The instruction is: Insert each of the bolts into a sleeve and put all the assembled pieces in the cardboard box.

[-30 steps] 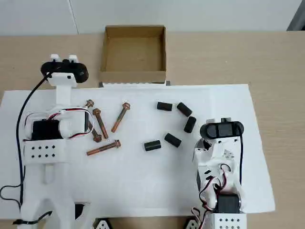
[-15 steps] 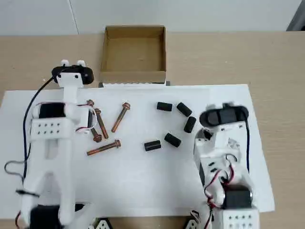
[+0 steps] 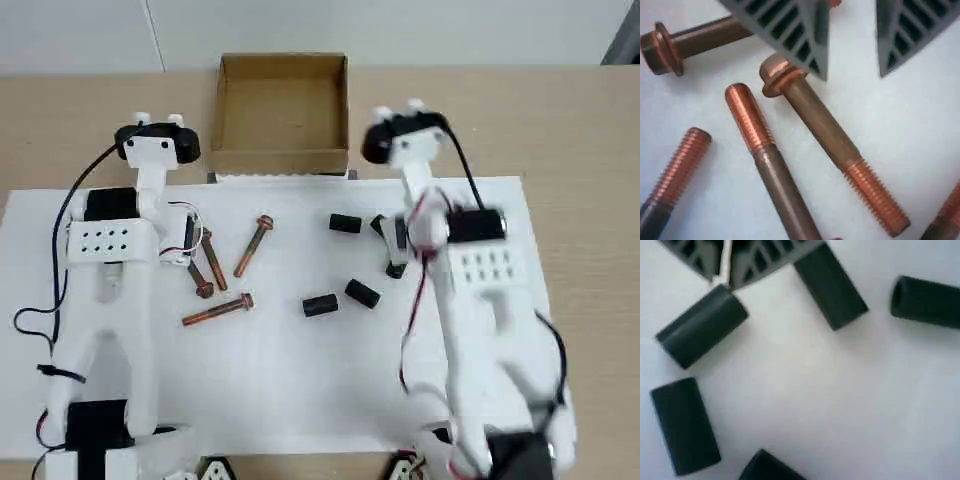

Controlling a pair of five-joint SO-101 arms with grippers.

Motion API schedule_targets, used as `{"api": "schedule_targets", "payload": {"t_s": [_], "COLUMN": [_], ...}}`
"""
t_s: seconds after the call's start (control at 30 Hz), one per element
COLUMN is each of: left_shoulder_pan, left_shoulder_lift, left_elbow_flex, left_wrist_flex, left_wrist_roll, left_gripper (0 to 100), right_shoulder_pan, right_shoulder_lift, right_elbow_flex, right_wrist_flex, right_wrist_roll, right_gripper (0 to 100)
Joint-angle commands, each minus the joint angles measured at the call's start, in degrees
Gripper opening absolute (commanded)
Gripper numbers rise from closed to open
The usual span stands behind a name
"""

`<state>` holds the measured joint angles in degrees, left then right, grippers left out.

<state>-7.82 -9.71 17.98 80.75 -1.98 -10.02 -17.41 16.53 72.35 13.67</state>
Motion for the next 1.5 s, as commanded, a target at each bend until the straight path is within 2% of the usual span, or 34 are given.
{"api": "schedule_targets", "payload": {"t_s": [0.0, 0.13, 0.3, 0.47, 0.7, 1.33, 1.47], "left_shoulder_pan": [-0.18, 0.00, 0.00, 0.00, 0.00, 0.00, 0.09], "left_shoulder_lift": [0.35, 0.35, 0.35, 0.35, 0.44, 0.44, 0.44], "left_elbow_flex": [-2.68, -2.51, -2.51, -2.51, -2.07, 1.89, 1.89], "left_wrist_flex": [0.53, 0.53, 0.53, 0.53, 0.53, -0.70, -0.70], "left_wrist_roll": [-0.44, -0.44, -0.53, -0.53, -0.53, -0.70, -0.70], "left_gripper": [7, 7, 7, 7, 7, 7, 6], "right_shoulder_pan": [-0.40, -0.48, -1.54, -3.30, -3.12, -1.54, -1.54], "right_shoulder_lift": [9.36, 18.77, 29.49, 36.18, 41.80, 53.23, 54.90], "right_elbow_flex": [-14.42, -25.23, -35.16, -40.09, -41.14, -41.14, -41.14], "right_wrist_flex": [3.12, 8.22, 15.34, 17.80, 17.27, 7.87, 6.90], "right_wrist_roll": [7.21, 8.44, 13.01, 16.44, 20.48, 22.59, 22.59], "right_gripper": [5.7, 15.8, 16.4, 16.4, 16.5, 16.0, 7.3]}}
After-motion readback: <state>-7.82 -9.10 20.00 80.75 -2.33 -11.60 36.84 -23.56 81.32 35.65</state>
